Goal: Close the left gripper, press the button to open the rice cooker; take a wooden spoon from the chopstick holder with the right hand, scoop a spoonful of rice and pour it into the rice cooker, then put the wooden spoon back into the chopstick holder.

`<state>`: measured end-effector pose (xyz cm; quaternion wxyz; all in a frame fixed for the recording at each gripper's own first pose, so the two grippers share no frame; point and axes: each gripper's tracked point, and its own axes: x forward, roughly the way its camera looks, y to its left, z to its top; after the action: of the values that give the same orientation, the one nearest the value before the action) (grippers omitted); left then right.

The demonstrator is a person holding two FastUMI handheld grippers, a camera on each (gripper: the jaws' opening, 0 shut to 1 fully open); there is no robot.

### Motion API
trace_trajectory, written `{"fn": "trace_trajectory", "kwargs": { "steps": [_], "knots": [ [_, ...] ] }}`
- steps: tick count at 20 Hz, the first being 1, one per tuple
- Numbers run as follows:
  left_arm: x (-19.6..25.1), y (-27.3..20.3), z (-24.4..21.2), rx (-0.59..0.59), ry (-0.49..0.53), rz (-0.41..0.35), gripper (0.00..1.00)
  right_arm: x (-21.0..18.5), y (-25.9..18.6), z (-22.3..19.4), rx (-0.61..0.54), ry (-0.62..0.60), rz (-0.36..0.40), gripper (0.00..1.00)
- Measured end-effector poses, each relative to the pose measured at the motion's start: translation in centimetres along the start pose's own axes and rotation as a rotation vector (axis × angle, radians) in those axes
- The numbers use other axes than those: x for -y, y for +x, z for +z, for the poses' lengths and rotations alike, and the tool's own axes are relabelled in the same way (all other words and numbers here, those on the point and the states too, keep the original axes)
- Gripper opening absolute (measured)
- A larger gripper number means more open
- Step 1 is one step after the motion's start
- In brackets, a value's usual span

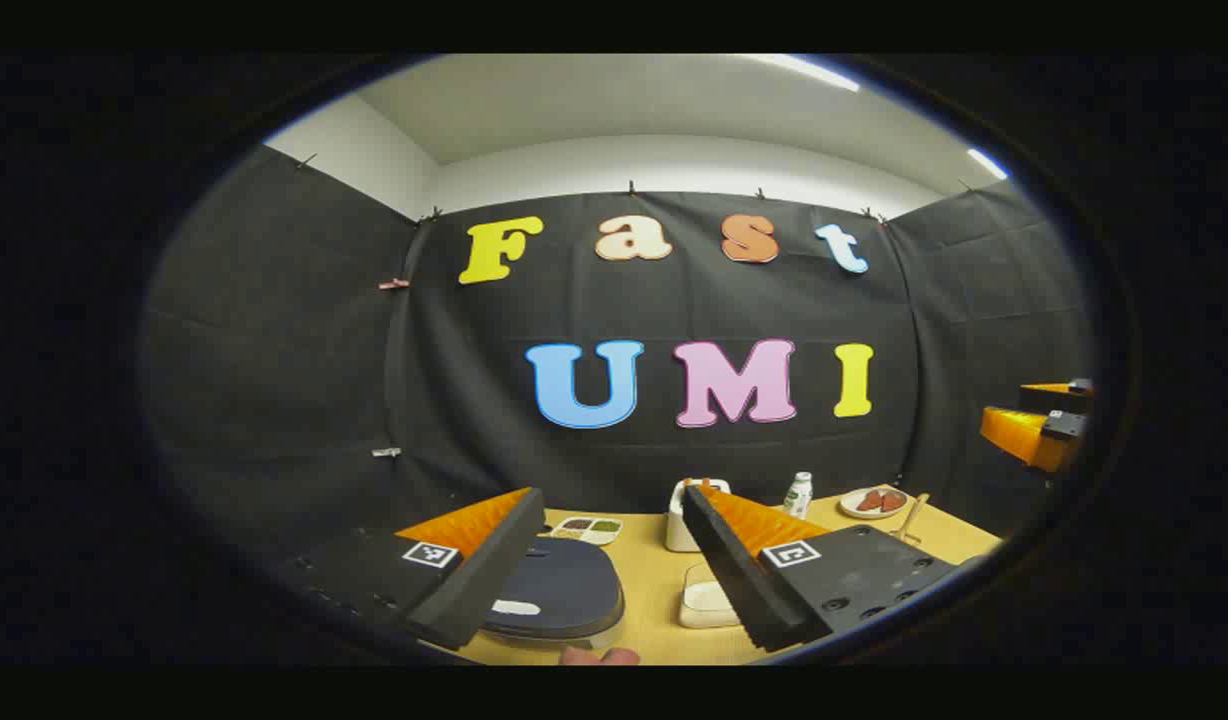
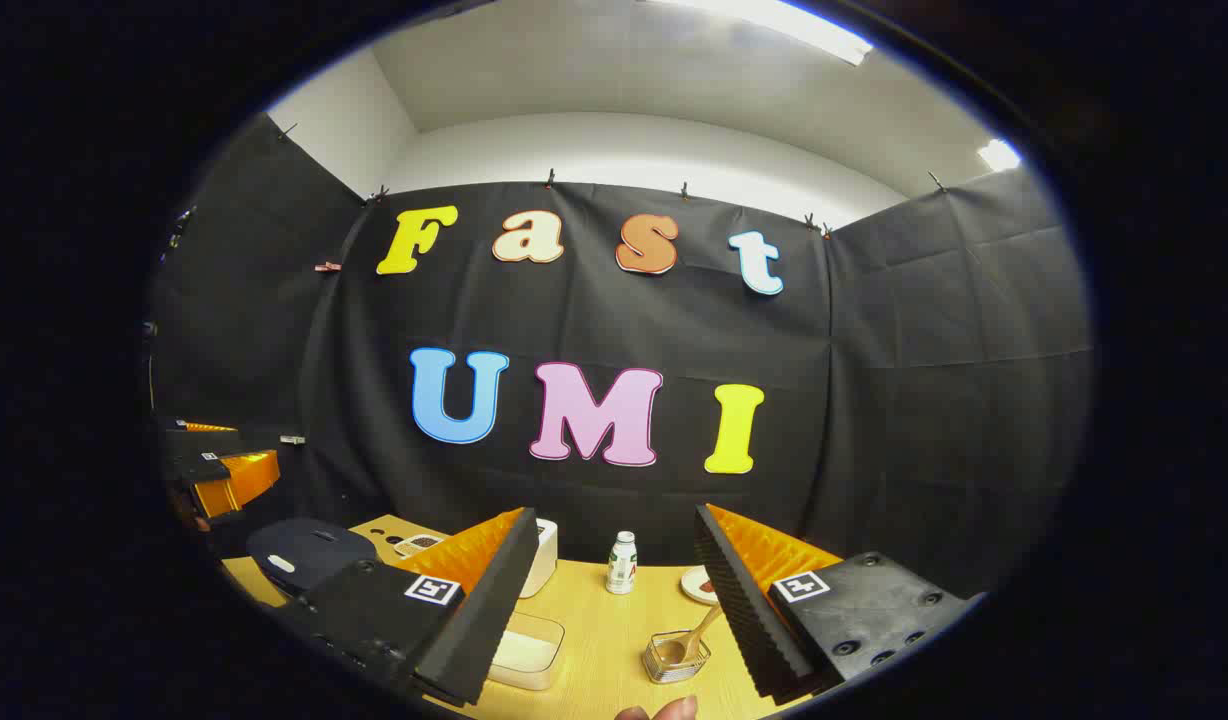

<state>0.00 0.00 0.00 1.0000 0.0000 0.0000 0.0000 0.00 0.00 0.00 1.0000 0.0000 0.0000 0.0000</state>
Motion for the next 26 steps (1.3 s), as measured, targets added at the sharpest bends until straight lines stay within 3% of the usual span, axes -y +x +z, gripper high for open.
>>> {"fn": "trace_trajectory", "kwargs": {
  "steps": [8, 12, 22, 26],
  "knots": [
    [-0.07, 0.08, 0.27, 0.016, 0.012, 0.005, 0.98, 0.3, 0.12, 0.13, 0.004, 0.0, -0.017, 0.97],
    [-0.05, 0.32, 0.21, 0.018, 0.012, 0.004, 0.94, 0.44, 0.19, 0.15, 0.005, 0.0, -0.022, 0.98],
    [-0.38, 0.64, -0.1, 0.014, 0.009, 0.009, 0.97, 0.16, 0.37, 0.01, 0.005, -0.015, -0.023, 0.98],
    [-0.34, 0.77, 0.03, 0.015, 0.001, -0.008, 0.92, 0.14, 0.53, -0.19, 0.001, -0.019, -0.022, 0.98]
  ]
}}
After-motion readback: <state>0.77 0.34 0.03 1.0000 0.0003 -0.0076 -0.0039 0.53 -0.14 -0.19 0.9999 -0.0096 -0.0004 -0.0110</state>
